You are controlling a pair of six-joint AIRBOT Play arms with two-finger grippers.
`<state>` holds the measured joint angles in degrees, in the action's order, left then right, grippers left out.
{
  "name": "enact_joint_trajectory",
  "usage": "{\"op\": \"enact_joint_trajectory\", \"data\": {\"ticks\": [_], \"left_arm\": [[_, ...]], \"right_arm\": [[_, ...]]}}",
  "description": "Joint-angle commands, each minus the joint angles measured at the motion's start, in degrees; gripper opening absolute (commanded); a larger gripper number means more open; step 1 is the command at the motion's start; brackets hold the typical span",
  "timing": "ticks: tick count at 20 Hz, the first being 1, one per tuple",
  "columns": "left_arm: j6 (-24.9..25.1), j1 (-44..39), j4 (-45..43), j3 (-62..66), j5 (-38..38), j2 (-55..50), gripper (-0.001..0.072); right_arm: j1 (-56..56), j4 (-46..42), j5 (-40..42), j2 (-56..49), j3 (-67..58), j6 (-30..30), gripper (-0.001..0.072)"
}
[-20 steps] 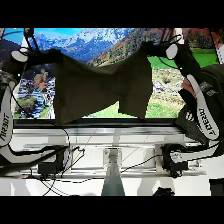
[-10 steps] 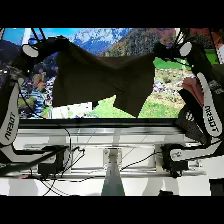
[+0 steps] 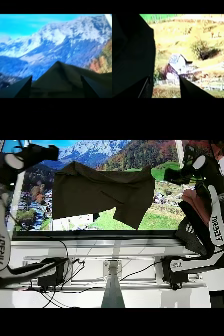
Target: Fold the clothes and pants, and hang the long-sleeved shirts on hangers.
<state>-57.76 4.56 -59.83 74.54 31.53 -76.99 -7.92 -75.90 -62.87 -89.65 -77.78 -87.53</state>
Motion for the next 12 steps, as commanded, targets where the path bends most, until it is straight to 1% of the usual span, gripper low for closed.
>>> {"op": "enact_joint_trajectory", "data": {"ticks": [1,2,5,8,11,12], "left_arm": [[-4.9,7.8,-1.7,0.0,11.8,4.4,0.0662],[-5.4,10.4,-1.7,0.0,14.2,5.0,0.0639],[-6.8,18.8,-1.7,0.0,22.5,5.8,0.0639],[-7.6,27.1,-1.7,-0.2,31.4,5.7,0.0639],[-10.8,34.6,-1.7,-0.2,33.9,5.7,0.0639],[-11.1,36.7,-1.7,-0.2,34.9,5.7,0.0639]], "right_arm": [[-2.3,7.7,-9.2,0.0,5.3,9.2,0.0385],[-2.3,10.1,-9.2,0.0,8.0,10.7,0.0385],[-2.3,17.4,-6.8,0.0,15.7,15.0,0.0381],[-2.3,21.9,-3.3,0.0,22.0,16.7,0.038],[-2.3,24.3,1.6,0.0,24.5,16.7,0.0379],[-2.3,25.3,3.3,0.0,24.6,16.7,0.038]]}}
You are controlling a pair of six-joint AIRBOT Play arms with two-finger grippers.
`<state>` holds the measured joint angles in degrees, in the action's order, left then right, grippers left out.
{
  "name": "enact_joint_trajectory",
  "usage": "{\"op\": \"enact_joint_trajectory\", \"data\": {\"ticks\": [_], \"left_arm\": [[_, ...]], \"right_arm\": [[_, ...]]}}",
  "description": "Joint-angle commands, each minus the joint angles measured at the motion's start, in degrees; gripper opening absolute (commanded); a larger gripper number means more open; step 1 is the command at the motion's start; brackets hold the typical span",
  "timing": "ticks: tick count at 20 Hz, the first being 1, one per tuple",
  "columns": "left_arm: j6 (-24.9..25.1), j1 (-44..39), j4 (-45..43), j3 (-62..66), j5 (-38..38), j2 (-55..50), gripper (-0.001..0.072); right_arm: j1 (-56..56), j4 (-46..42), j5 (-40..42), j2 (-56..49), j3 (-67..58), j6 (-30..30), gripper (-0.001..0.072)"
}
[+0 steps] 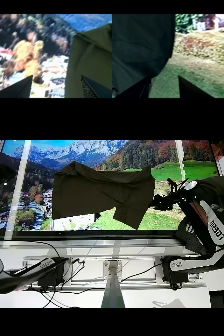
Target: Fold the clothes and pants, and hang the long-sleeved shirts on hangers.
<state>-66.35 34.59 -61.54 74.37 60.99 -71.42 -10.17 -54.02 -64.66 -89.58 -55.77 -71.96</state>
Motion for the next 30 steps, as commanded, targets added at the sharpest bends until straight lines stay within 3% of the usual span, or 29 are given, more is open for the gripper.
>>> {"op": "enact_joint_trajectory", "data": {"ticks": [1,3,5,6,7,12,13,14,15,19,22,24,27,30], "left_arm": [[-2.5,8.5,0.0,0.0,6.8,0.2,0.0639],[-2.7,11.1,0.0,-1.6,8.1,0.4,0.0638],[-2.7,12.3,0.0,-5.4,9.2,0.6,0.0581],[-2.7,12.6,0.0,-8.0,9.7,0.7,0.0581],[-2.6,12.7,0.0,-10.7,9.6,0.8,0.0581],[-1.8,12.7,0.0,-21.3,8.4,0.8,0.0581],[-1.6,12.7,0.0,-22.6,8.4,0.8,0.0581],[-0.9,12.7,0.0,-23.8,8.5,0.8,0.0581],[-0.4,12.7,0.1,-25.1,8.4,0.8,0.0581],[1.7,12.6,4.0,-29.7,7.6,0.8,0.0581],[6.7,12.6,10.7,-33.7,7.5,0.8,0.0577],[10.4,12.6,14.8,-36.0,6.2,0.8,0.0417],[16.2,12.1,21.3,-38.4,3.9,0.7,0.0402],[19.5,8.5,19.5,-38.6,1.8,0.0,0.0402]], "right_arm": [[0.0,5.1,7.2,-0.1,2.6,1.1,0.0379],[0.0,8.5,10.6,-0.1,2.6,1.1,0.0379],[0.1,9.4,11.2,-0.1,2.6,1.1,0.0378],[0.1,8.7,10.2,-0.1,2.6,1.2,0.037],[0.1,7.9,9.0,-0.1,2.6,1.2,0.0316],[0.1,4.3,10.6,-0.1,2.6,1.2,0.0303],[0.1,4.3,11.4,-0.1,2.6,1.2,0.0195],[0.1,4.3,12.0,-0.1,2.6,1.2,0.004],[0.1,4.3,12.4,-0.1,2.6,1.2,0.001],[0.1,4.5,12.2,-0.1,2.6,4.3,0.001],[0.1,5.6,11.3,0.0,2.6,7.4,0.0009],[0.1,6.6,11.1,0.0,2.6,8.2,0.001],[0.1,8.2,10.8,0.0,2.6,8.3,0.001],[0.1,9.0,10.2,0.0,2.6,8.6,0.001]]}}
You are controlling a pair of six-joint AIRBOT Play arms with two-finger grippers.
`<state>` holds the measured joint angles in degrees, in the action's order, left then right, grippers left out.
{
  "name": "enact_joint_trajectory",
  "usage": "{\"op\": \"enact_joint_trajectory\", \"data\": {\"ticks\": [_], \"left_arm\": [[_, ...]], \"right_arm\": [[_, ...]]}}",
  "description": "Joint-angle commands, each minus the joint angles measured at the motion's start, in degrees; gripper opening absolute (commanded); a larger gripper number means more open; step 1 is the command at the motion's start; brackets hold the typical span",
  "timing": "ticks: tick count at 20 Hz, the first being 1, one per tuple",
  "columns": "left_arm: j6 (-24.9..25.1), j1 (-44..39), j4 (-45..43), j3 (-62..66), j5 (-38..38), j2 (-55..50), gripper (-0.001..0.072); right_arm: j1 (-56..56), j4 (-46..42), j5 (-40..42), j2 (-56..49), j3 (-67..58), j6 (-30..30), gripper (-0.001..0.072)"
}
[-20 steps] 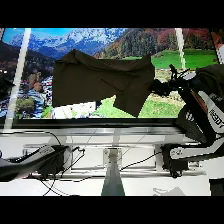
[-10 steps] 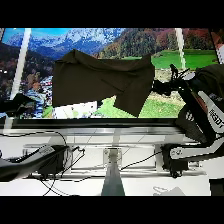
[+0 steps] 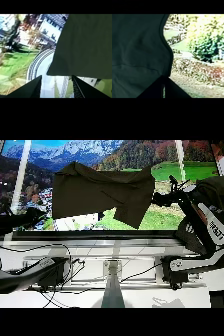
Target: Fold the clothes and pants, and hang the long-sleeved shirts on hangers.
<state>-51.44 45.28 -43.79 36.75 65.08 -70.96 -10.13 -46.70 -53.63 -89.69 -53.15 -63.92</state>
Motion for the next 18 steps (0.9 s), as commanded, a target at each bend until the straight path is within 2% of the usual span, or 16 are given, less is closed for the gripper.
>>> {"op": "enact_joint_trajectory", "data": {"ticks": [1,4,6,10,14,15,16,17,18], "left_arm": [[4.5,-3.5,1.6,-1.0,-3.5,-0.8,0.0403],[4.5,-7.0,1.4,-1.0,-7.4,-2.6,0.0402],[4.3,-9.3,0.5,-1.0,-6.9,-4.4,0.0402],[4.3,-13.1,-7.0,-0.9,-6.0,-6.0,0.0401],[4.3,-13.2,-7.6,-0.9,-6.0,-6.0,0.0399],[4.3,-13.2,-7.6,-0.9,-6.0,-6.0,0.0314],[4.3,-13.2,-7.6,-0.8,-6.0,-6.0,0.0173],[4.3,-13.2,-7.6,-0.6,-6.0,-6.0,0.0109],[4.3,-13.2,-7.6,0.0,-5.9,-6.0,0.0109]], "right_arm": [[0.1,1.7,-1.0,0.1,-0.1,0.6,0.001],[0.1,1.7,-1.1,0.1,-0.1,0.6,0.001],[0.1,1.7,-1.6,0.1,-0.1,0.6,0.001],[0.1,1.7,-2.6,0.1,-0.1,0.6,0.001],[0.1,1.7,-2.5,0.1,-0.1,0.6,0.001],[0.1,1.7,-2.5,0.1,-0.1,0.6,0.001],[0.1,1.7,-2.5,0.1,-0.1,0.6,0.001],[0.1,1.7,-2.5,0.1,-0.1,0.6,0.001],[0.1,1.7,-2.5,0.1,-0.1,0.6,0.001]]}}
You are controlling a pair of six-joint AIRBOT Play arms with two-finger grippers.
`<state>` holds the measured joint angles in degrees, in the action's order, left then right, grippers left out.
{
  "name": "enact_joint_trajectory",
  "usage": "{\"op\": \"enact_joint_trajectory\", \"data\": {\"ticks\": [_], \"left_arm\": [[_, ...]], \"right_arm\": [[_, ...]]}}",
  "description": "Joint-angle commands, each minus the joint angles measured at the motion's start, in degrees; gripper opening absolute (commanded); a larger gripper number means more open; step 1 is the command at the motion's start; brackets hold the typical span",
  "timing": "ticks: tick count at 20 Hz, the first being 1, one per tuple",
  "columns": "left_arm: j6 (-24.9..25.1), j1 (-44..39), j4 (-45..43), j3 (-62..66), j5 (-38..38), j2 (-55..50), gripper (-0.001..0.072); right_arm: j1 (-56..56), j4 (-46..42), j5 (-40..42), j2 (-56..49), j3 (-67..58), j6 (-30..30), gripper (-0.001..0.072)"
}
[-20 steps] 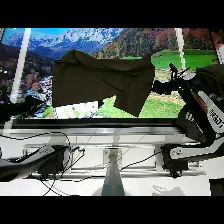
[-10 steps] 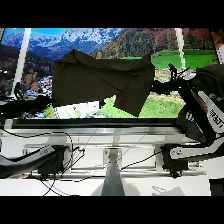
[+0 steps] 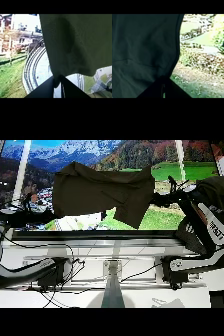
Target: Fold the clothes and pants, and hang the long-sleeved shirts on hangers.
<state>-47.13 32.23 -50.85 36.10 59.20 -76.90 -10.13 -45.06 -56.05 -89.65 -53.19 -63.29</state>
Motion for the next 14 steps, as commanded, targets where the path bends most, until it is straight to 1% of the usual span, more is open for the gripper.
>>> {"op": "enact_joint_trajectory", "data": {"ticks": [1,2,3,4,5,7,8,10,14], "left_arm": [[0.0,-0.2,-0.5,1.4,0.3,-0.1,0.0107],[0.0,-0.2,-0.5,2.6,0.7,-0.1,0.0079],[0.0,-0.2,-0.5,4.4,1.9,-0.1,0.0025],[0.1,-0.2,-0.5,6.7,3.7,-0.1,0.0015],[0.1,-0.2,0.0,9.2,5.8,0.0,0.0014],[0.1,-0.2,2.1,15.7,10.2,0.2,0.0014],[0.9,-0.2,3.3,19.2,10.9,0.6,0.0013],[1.4,-0.2,7.0,27.6,11.0,2.0,0.0013],[1.6,-0.2,17.9,44.5,10.3,6.6,0.0013]], "right_arm": [[0.1,0.0,-0.2,0.0,0.0,0.0,0.001],[0.1,0.0,-0.5,0.0,0.0,0.0,0.0009],[0.1,0.1,-1.1,0.1,-0.1,0.7,0.0009],[0.2,0.1,-2.6,0.3,-0.5,3.1,0.0008],[0.2,0.0,-4.0,0.9,-1.3,4.2,0.0008],[0.2,0.1,-4.8,3.5,-3.5,4.3,0.0008],[0.2,0.1,-4.8,5.5,-4.8,4.3,0.0008],[0.2,0.2,-4.8,10.8,-8.4,4.3,0.0008],[0.2,2.3,-4.4,24.9,-18.4,4.3,0.0009]]}}
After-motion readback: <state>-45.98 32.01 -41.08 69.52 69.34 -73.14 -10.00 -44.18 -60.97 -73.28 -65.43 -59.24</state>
